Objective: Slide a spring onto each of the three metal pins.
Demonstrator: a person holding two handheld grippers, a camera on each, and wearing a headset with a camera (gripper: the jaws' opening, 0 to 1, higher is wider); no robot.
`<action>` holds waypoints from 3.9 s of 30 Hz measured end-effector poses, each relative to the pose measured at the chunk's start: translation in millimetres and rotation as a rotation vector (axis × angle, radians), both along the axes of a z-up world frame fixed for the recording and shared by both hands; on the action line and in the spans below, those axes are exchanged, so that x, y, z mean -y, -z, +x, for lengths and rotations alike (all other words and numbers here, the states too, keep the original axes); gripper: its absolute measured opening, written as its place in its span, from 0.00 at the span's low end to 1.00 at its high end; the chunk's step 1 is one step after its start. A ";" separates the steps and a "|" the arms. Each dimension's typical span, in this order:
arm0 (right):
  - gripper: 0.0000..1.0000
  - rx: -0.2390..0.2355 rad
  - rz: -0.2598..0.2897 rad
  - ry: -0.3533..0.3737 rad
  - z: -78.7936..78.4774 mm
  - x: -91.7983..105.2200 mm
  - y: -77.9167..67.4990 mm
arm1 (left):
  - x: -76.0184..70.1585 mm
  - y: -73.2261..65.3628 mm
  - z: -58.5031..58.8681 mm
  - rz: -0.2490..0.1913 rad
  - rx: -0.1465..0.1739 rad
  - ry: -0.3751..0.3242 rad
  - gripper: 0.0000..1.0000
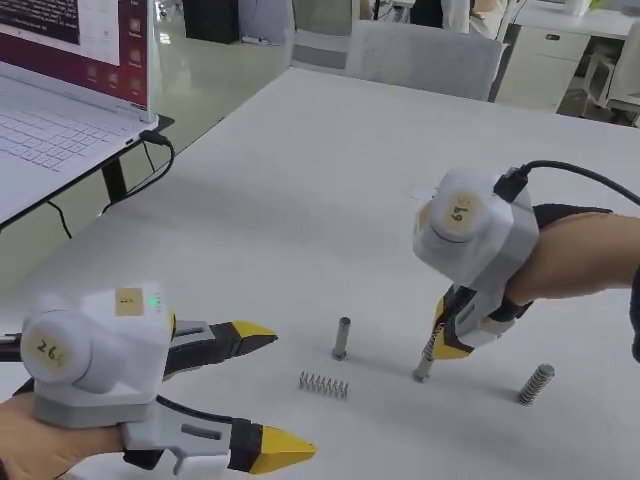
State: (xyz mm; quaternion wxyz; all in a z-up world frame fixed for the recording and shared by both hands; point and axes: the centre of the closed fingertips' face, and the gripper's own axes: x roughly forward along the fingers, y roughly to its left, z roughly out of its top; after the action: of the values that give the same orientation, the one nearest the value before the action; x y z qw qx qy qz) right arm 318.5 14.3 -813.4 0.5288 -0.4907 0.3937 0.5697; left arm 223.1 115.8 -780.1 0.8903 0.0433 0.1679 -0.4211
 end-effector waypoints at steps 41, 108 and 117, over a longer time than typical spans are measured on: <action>0.15 -0.023 -0.026 0.039 -2.8 4.8 34.2 | -4.6 -0.3 1.6 -0.001 0.003 -0.008 0.65; 0.19 -0.106 0.102 0.020 -75.3 -16.8 18.1 | -2.6 -3.9 -2.0 0.005 0.017 -0.005 0.66; 0.19 -0.086 0.127 -0.007 -72.3 -37.8 14.4 | -4.0 -3.8 -3.3 0.007 0.018 -0.010 0.66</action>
State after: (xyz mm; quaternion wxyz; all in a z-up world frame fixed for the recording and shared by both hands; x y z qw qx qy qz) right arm 246.2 52.1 -827.8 0.5395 -0.4326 0.3774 0.6159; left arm 219.8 119.8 -776.3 0.8936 0.0493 0.1614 -0.4158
